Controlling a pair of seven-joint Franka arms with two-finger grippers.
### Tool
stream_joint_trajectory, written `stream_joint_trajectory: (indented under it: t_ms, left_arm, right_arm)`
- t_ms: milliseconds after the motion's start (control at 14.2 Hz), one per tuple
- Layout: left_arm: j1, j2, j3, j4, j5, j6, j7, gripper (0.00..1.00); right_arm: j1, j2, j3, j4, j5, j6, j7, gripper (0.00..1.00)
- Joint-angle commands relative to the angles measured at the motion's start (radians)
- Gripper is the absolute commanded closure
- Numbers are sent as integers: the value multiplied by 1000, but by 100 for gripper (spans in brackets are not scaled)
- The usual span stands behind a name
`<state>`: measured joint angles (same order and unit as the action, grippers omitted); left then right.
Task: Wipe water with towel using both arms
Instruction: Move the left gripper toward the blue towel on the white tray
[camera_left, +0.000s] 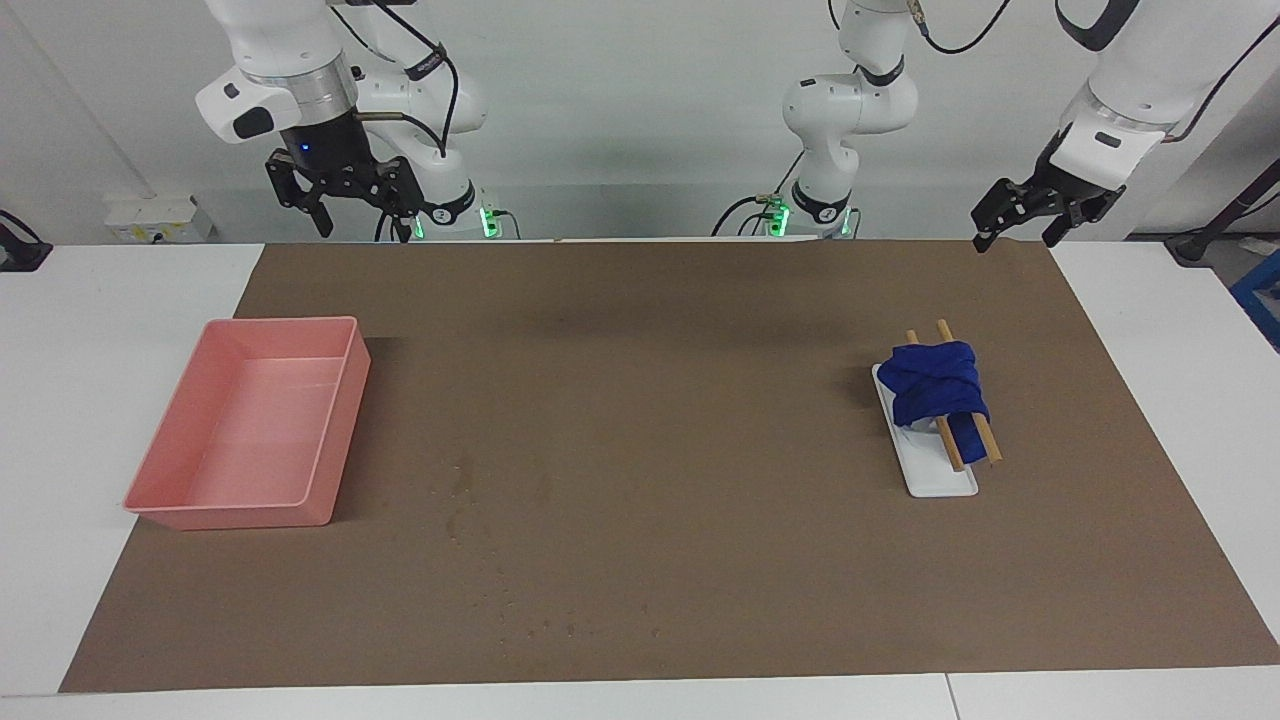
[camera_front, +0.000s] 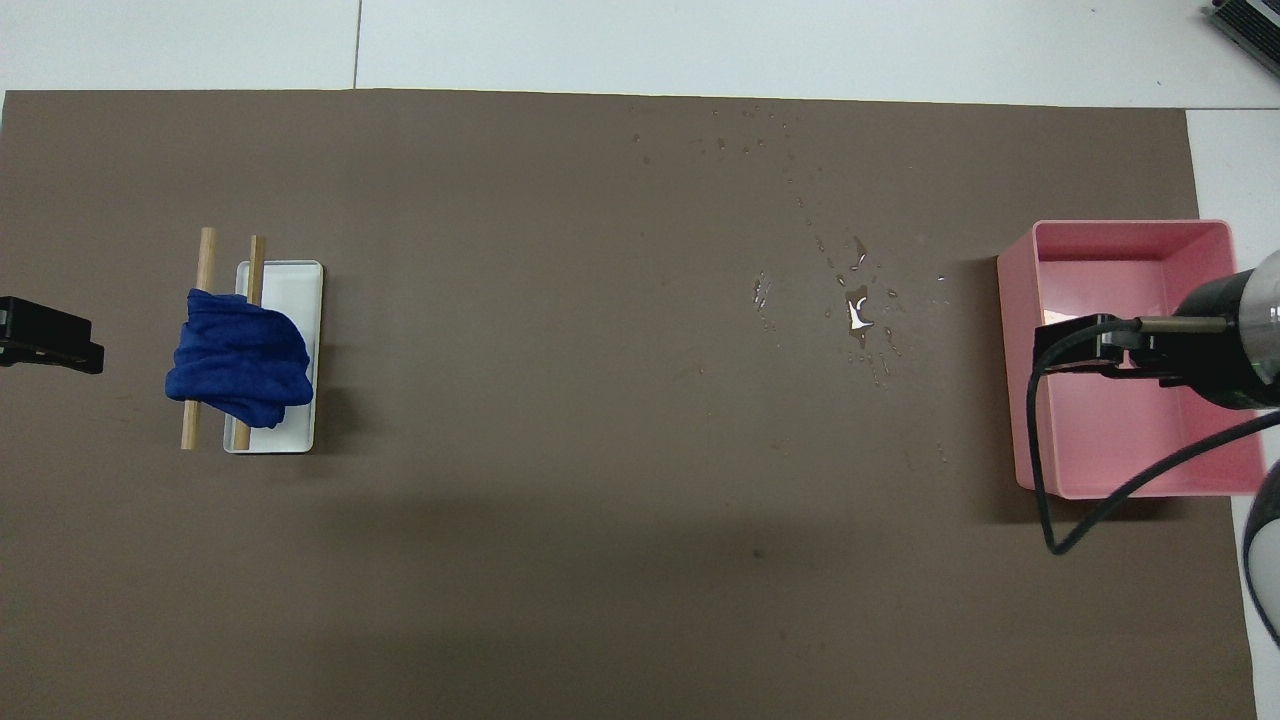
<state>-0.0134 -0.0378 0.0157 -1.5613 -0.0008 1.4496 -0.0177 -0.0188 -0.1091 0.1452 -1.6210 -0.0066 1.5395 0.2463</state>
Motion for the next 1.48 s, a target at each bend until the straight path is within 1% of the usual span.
stream_joint_trajectory:
  t_ms: [0, 211, 352, 563, 704, 844, 985, 1126, 1196, 1267, 1407]
  left_arm:
    - [-14, -28, 9, -36, 21, 20, 12, 0]
    - [-14, -28, 9, -37, 21, 25, 10, 0]
    - [-13, -28, 9, -37, 21, 25, 9, 0]
    - [-13, -30, 9, -42, 21, 28, 5, 0]
    - [-14, -42, 9, -77, 21, 72, -8, 0]
    - [-14, -76, 9, -159, 21, 162, -48, 0]
    - [-7, -129, 9, -286, 21, 274, -114, 0]
    - [-3, -168, 9, -396, 21, 392, -283, 0]
    - [-5, -169, 7, -429, 21, 432, -377, 0]
    - [-8, -169, 7, -456, 21, 461, -462, 0]
    - [-3, -171, 7, -499, 21, 475, -667, 0]
  right_arm:
    - [-9, -15, -3, -16, 17, -1, -19, 0]
    - [-10, -15, -9, -14, 19, -1, -19, 0]
    - [-9, -15, -36, -16, 17, -2, -21, 0]
    - [-9, -15, -39, -16, 17, 7, -28, 0]
    - [-7, -15, -38, -14, 8, 13, -27, 0]
    - [-6, -9, -35, -8, 0, 21, -29, 0]
    - [-6, -3, -35, -2, -1, 21, -29, 0]
    - [-1, 2, -33, 7, -3, 21, -29, 0]
    - [-1, 3, -33, 27, -3, 10, -29, 0]
    - [2, 12, -32, 42, -3, 7, -29, 0]
    - [10, 23, -36, 68, -13, -4, -29, 0]
